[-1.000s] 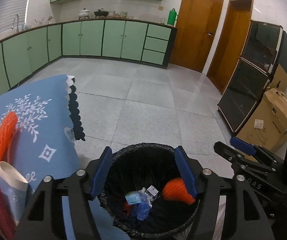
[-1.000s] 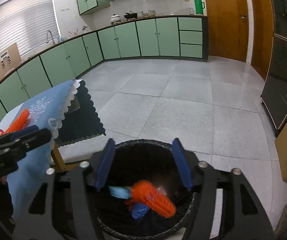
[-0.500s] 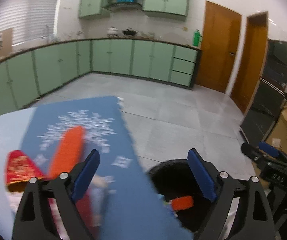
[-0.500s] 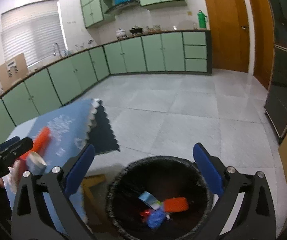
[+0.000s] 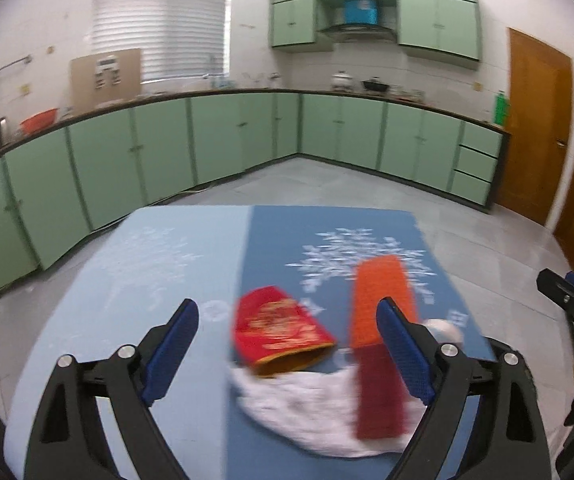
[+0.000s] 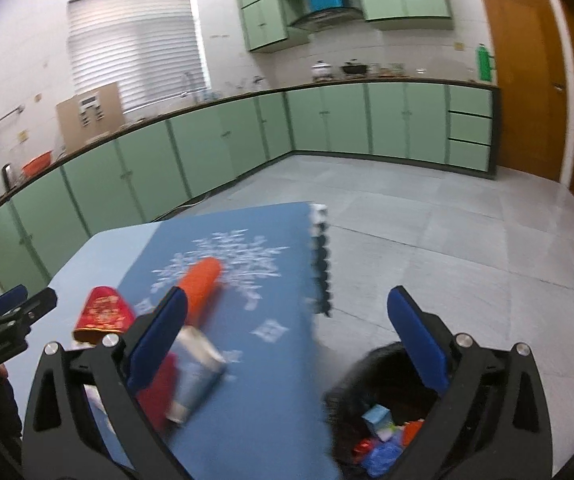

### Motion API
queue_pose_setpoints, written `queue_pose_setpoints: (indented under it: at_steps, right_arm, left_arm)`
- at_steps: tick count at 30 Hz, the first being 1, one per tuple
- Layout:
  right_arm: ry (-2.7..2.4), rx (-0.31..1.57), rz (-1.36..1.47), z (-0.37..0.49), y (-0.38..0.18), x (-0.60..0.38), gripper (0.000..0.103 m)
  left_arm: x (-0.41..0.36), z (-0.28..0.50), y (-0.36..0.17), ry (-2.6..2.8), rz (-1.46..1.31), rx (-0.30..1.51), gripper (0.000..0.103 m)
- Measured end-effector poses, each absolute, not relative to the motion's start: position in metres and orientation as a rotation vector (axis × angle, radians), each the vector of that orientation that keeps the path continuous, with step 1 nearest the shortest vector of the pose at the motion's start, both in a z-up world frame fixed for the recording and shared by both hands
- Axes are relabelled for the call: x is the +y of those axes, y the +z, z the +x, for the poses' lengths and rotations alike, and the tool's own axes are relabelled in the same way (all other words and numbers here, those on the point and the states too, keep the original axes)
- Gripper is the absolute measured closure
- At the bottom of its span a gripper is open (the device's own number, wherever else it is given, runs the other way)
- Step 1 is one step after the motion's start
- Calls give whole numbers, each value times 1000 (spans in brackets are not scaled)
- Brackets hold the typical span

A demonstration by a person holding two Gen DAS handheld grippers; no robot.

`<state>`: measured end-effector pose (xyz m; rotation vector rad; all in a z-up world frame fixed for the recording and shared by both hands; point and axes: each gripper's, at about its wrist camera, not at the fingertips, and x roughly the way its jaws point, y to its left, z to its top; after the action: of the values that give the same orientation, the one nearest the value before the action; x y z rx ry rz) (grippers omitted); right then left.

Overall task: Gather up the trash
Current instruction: 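Move both tools back over the trash on the table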

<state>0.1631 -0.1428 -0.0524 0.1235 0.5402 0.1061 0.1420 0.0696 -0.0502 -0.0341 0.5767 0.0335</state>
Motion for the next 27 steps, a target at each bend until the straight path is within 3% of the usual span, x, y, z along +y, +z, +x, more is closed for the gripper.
queue_pose_setpoints:
  at_steps: [19, 27]
  right_arm:
    - [201, 636, 17, 217, -79, -24, 7]
    - [192, 710, -10, 232, -97, -11, 22]
  left_arm:
    - [146, 163, -80, 133, -79, 646, 22]
    - [155, 169, -89, 133, -90, 668, 23]
